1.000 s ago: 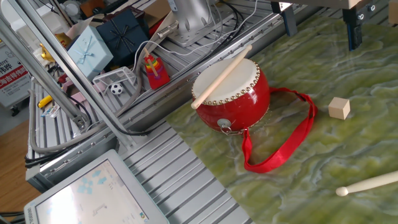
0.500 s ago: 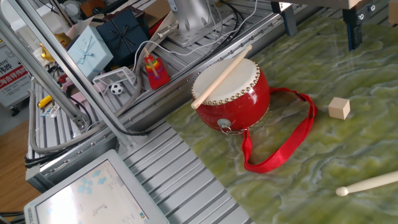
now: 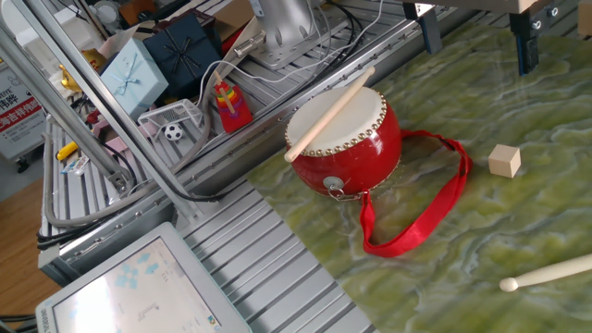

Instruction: Play the drum

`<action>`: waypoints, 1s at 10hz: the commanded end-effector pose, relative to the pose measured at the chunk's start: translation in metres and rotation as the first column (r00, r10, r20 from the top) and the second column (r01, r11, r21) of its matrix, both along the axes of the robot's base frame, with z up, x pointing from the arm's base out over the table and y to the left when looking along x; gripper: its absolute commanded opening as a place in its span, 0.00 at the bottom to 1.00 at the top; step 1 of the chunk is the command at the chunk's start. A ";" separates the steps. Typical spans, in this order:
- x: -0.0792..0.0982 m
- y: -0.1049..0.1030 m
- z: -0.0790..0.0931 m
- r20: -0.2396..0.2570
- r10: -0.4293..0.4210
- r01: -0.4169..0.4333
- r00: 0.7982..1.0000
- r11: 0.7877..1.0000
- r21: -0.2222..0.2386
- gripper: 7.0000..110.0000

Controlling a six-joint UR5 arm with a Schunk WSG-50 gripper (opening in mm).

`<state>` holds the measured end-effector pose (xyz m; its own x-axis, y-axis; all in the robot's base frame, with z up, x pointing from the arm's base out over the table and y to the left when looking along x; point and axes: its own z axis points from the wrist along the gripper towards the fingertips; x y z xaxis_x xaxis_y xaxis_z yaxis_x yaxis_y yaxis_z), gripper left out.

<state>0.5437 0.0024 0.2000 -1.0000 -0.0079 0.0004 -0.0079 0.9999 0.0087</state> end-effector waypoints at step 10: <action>0.050 0.057 0.015 0.106 -0.318 0.296 0.942 0.938 0.178 0.00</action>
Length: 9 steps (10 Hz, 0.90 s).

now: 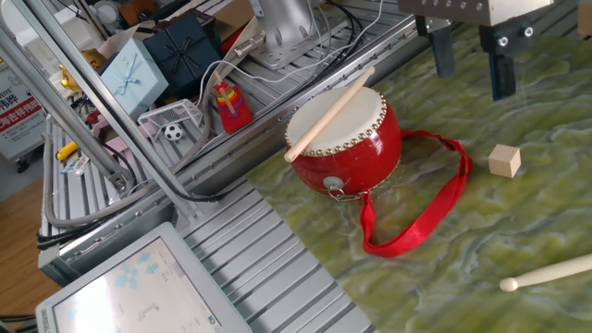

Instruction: Play the drum

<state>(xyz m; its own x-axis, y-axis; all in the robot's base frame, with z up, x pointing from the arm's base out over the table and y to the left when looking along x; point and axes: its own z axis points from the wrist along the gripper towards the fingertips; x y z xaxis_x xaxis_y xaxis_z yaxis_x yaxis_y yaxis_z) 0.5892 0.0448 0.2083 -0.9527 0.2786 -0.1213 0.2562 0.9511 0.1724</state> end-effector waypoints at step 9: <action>-0.043 0.046 -0.022 -0.145 -0.172 0.160 0.974 0.983 -0.091 0.00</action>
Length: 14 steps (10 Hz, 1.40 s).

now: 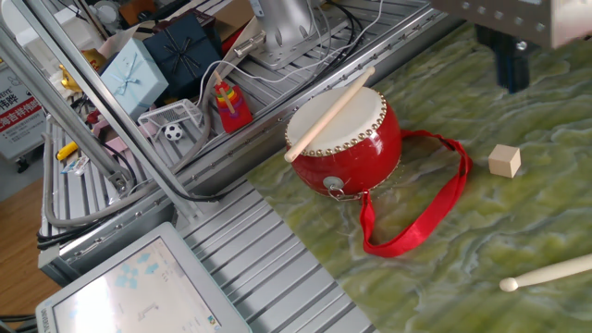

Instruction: Play the drum

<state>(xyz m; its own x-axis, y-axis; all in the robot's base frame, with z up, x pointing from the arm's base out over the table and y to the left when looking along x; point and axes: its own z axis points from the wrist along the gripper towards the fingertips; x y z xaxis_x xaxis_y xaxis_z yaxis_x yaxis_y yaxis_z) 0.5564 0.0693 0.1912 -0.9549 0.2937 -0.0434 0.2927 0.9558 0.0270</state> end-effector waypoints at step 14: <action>-0.008 0.017 -0.002 -0.003 -0.301 0.301 0.954 0.953 -0.034 0.00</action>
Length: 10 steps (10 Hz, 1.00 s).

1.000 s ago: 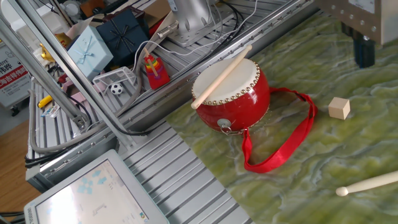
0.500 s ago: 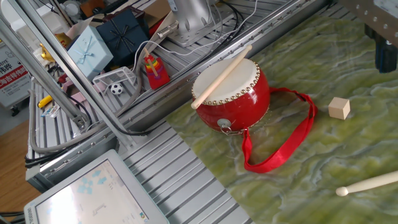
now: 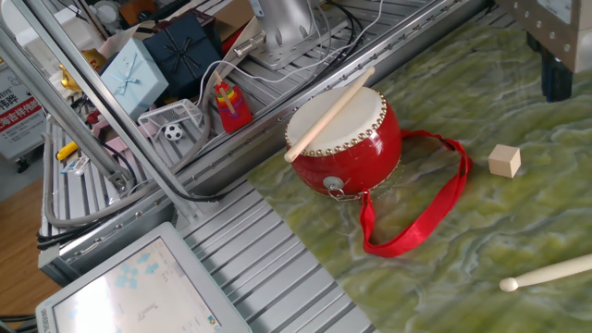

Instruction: Play the drum

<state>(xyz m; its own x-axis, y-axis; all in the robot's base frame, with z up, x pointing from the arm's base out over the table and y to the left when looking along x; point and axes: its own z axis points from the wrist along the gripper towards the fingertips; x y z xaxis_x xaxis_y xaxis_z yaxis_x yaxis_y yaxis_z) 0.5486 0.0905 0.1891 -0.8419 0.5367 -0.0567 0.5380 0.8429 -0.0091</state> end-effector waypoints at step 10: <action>0.005 0.011 0.001 0.018 0.013 -0.014 1.000 0.998 0.065 0.00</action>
